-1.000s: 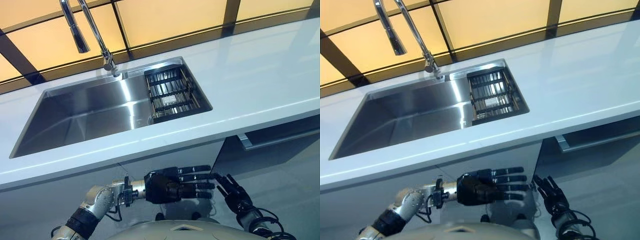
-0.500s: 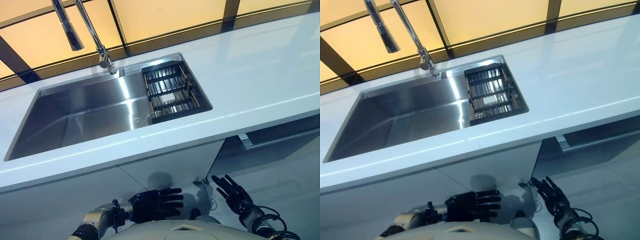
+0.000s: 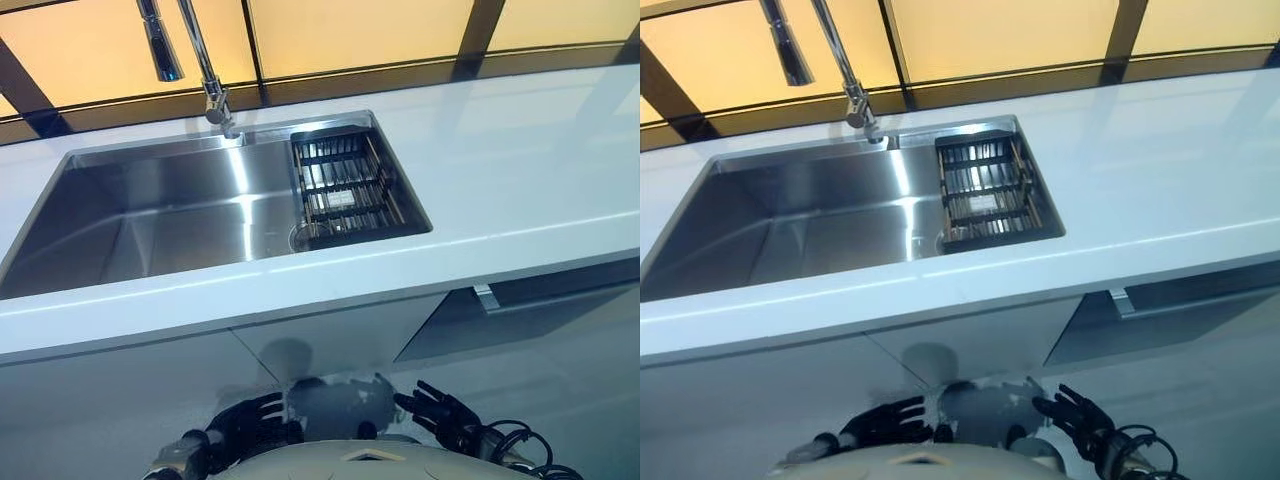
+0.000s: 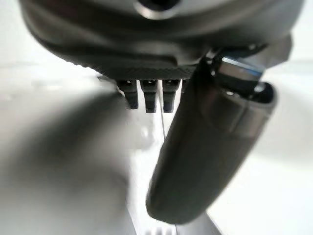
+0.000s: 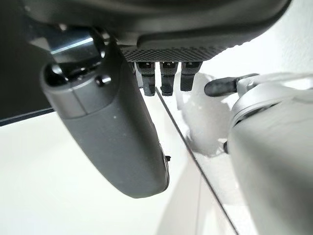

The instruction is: Pick up plates and place into dishwasher.

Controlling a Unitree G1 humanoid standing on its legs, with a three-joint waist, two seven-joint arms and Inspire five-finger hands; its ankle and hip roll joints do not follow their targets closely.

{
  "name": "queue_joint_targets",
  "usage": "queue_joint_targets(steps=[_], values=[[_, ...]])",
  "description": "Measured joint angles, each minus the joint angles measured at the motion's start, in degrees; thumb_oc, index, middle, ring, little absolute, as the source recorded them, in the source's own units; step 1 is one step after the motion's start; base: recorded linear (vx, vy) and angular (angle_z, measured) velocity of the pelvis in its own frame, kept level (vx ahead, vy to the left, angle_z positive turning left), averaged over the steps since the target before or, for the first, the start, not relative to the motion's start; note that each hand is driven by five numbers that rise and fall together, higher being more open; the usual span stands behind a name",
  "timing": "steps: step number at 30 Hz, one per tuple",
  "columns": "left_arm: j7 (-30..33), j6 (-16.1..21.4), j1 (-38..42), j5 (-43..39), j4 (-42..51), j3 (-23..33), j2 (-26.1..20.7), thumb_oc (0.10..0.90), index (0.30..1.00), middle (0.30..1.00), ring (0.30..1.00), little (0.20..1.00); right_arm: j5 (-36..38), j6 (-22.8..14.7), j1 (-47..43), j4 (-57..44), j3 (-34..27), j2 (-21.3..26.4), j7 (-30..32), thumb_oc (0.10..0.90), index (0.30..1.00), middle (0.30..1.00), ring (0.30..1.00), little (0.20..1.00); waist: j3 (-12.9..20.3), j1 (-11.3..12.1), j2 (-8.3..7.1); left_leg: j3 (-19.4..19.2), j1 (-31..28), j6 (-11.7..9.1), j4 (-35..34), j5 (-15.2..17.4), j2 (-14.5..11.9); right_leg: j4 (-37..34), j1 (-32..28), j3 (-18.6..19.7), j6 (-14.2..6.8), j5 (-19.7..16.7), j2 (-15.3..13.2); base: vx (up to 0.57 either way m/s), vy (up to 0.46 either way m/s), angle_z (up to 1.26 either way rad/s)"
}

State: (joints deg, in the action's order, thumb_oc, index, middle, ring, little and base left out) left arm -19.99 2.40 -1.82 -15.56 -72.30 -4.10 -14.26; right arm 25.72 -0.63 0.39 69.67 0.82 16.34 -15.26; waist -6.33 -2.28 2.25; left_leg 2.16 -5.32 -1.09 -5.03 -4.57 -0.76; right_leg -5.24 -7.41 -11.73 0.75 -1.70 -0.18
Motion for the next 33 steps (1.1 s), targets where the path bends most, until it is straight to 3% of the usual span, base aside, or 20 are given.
queue_joint_targets(steps=[2, 3, 4, 5, 7, 8, 11, 13, 18, 23, 29, 33], values=[[3.93, -0.24, 0.37, 0.02, -1.67, 2.17, 0.08, 0.8, 0.9, 0.9, 0.9, 0.9, 0.01, 0.07, 0.08, 0.54, -0.39, -0.1, 0.39, 0.8, 0.9, 0.9, 0.9, 0.9, 0.02, 0.57, 0.08, 0.84, 2.13, -0.57, 2.83, 0.16, 0.21, -0.02, 0.46, -0.24, 0.28, 0.21, -0.39, -0.22, 0.059, 0.38], [6.77, -0.57, 1.31, 0.78, -2.54, 4.1, 0.41, 0.8, 0.9, 0.9, 0.9, 0.9, 0.06, 0.05, -0.2, 1.39, -1.35, -0.22, 1.05, 0.8, 0.9, 0.9, 0.9, 0.9, -0.06, 0.91, -0.06, 1.76, 4.83, -1.63, 5.91, -0.24, 1.04, -0.04, 1.34, -1.12, 0.71, 0.3, -0.97, -0.11, 0.075, 0.6], [9.2, -0.71, 2.07, 1.57, -2.86, 5.2, 0.87, 0.8, 0.9, 0.9, 0.9, 0.9, 0.12, 0.06, -0.18, 2.31, -2.51, -0.07, 1.59, 0.8, 0.9, 0.9, 0.9, 0.9, -0.33, 0.95, -0.41, 1.16, 6.0, -4.26, 6.62, -2.07, 2.09, -0.29, 1.82, -1.8, 1.1, 0.03, -1.98, -0.1, 0.101, 0.53], [10.23, -0.73, 1.93, 1.82, -2.78, 5.62, 1.13, 0.8, 0.9, 0.9, 0.9, 0.9, 0.11, 0.12, -0.22, 2.52, -2.54, 0.22, 2.03, 0.8, 0.9, 0.9, 0.9, 0.9, -0.52, 1.35, -0.68, 0.15, 5.91, -4.53, 6.94, -2.01, 2.29, -0.3, 1.83, -1.86, 1.31, -0.07, -2.52, -0.11, 0.174, 0.23], [12.15, -1.02, 1.12, 2.39, -2.6, 6.11, 1.18, 0.8, 0.9, 0.9, 0.9, 0.9, 0.18, -0.59, 0.52, 2.32, -2.76, 0.6, 2.3, 0.8, 0.9, 0.9, 0.9, 0.9, -0.49, 0.78, -0.57, -4.86, 3.31, -0.27, 9.01, 2.89, 2.87, -0.27, 1.05, -2.12, 1.5, -0.62, -3.79, -0.16, 0.224, 0.05], [12.32, -1.08, 0.79, 3.47, -2.62, 5.91, 1.05, 0.8, 0.9, 0.9, 0.9, 0.9, 0.2, -1.11, 0.73, 1.76, -2.76, 0.62, 2.19, 0.8, 0.9, 0.9, 0.9, 0.9, -0.54, -0.2, -0.12, -5.67, 2.18, 0.15, 8.69, 4.2, 2.7, -0.2, 1.36, -2.39, 0.95, -0.46, -3.73, -0.16, 0.168, 0.15], [12.24, -1.31, 1.11, 5.09, -2.28, 2.0, 1.36, 0.8, 0.9, 0.9, 0.9, 0.9, -0.17, -2.46, 1.75, 0.94, -2.8, 0.66, 2.2, 0.8, 0.9, 0.9, 0.9, 0.9, -0.91, -2.03, 2.21, -4.61, 1.15, 1.61, 4.82, 5.22, 1.62, 1.6, 4.21, -3.07, 0.45, -0.78, -2.03, -0.12, 0.121, 0.23], [12.21, -2.34, 1.72, 6.92, -1.16, 0.21, 1.2, 0.8, 0.9, 0.9, 0.9, 0.9, -2.12, -2.34, 2.67, 0.92, -2.6, 0.08, 1.92, 0.8, 0.9, 0.9, 0.9, 0.9, -1.78, -2.03, 1.67, -4.65, 1.1, 2.59, 2.51, 2.94, 2.23, 2.98, 6.14, 0.52, -0.5, -1.18, -2.08, -0.17, 0.175, 0.05], [8.95, -2.31, 1.62, 10.2, -0.27, -2.01, -0.83, 0.8, 0.9, 0.9, 0.9, 0.9, -3.68, -3.01, 3.01, 0.04, -2.58, -0.13, 1.02, 0.8, 0.9, 0.9, 0.9, 0.9, -2.32, -2.26, 0.69, -7.18, -0.65, 3.22, 0.43, 2.46, 3.18, 3.12, 6.9, 3.03, -1.6, -1.93, -2.96, -0.09, 0.121, -0.22], [6.05, -4.92, 2.17, 9.36, 2.1, -2.91, -1.22, 0.8, 0.9, 0.9, 0.9, 0.9, -5.56, -3.07, 2.97, -1.33, -2.24, -0.43, 1.04, 0.8, 0.9, 0.9, 0.9, 0.9, -2.22, -2.66, 0.83, -8.5, -1.32, 3.81, -0.08, 2.47, 3.73, 3.25, 7.05, 4.7, -2.36, -2.46, -3.22, -0.09, 0.118, -0.18], [11.56, -9.14, 2.47, 2.4, 1.83, -1.59, -0.72, 0.8, 0.9, 0.9, 0.9, 0.9, -10.27, -2.85, 1.45, -1.48, -1.99, -1.56, 2.69, 0.8, 0.9, 0.9, 0.9, 0.9, -2.5, -3.26, -0.63, -8.97, -1.59, 3.84, -0.08, 2.56, 3.39, 4.4, 6.93, 4.86, -2.5, -2.37, -2.99, -0.03, -0.007, -0.04], [14.54, -9.82, 2.39, 1.69, 1.7, -0.61, 0.63, 0.8, 0.9, 0.9, 0.9, 0.9, -11.32, -1.61, 1.78, -0.91, -0.92, -2.72, 3.28, 0.8, 0.9, 0.9, 0.9, 0.9, -0.98, -1.94, -2.96, -7.5, -1.04, 3.39, -0.05, 2.41, 2.88, 3.56, 6.72, 4.39, -2.23, -2.18, -2.3, 0.01, -0.101, 0.16]])
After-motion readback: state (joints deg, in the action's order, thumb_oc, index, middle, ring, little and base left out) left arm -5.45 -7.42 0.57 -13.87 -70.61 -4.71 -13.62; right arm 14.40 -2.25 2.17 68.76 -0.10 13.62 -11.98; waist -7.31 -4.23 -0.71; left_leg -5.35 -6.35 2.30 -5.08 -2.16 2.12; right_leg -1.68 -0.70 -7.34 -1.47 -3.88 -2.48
